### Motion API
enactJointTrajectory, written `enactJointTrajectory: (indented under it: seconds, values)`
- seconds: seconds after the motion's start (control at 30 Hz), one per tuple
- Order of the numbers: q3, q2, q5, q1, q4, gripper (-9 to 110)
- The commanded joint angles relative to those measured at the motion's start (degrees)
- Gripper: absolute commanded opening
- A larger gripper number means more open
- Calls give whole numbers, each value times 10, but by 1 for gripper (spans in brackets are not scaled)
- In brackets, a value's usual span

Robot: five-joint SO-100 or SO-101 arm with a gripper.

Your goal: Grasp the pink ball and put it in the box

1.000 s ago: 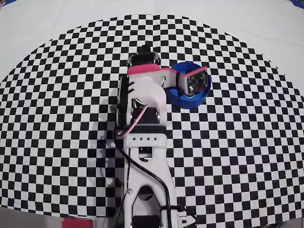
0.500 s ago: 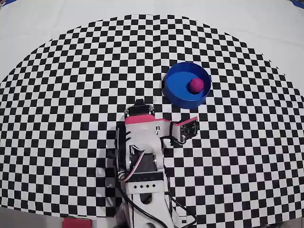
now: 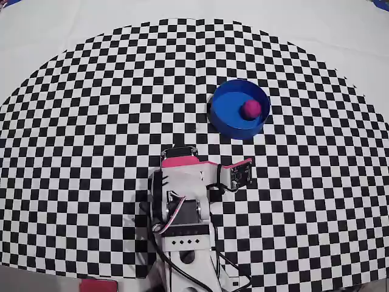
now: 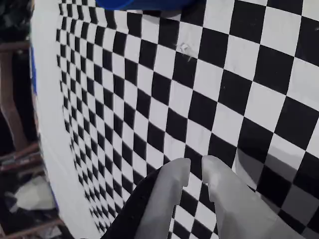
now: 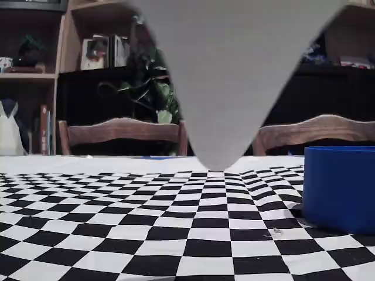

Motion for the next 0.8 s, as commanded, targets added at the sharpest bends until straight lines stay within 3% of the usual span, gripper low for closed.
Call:
enactJointTrajectory:
  seconds: [0.0,0.77]
  values:
    - [4,9,-1,3,2,0]
    - [4,9,-5,0,2,0]
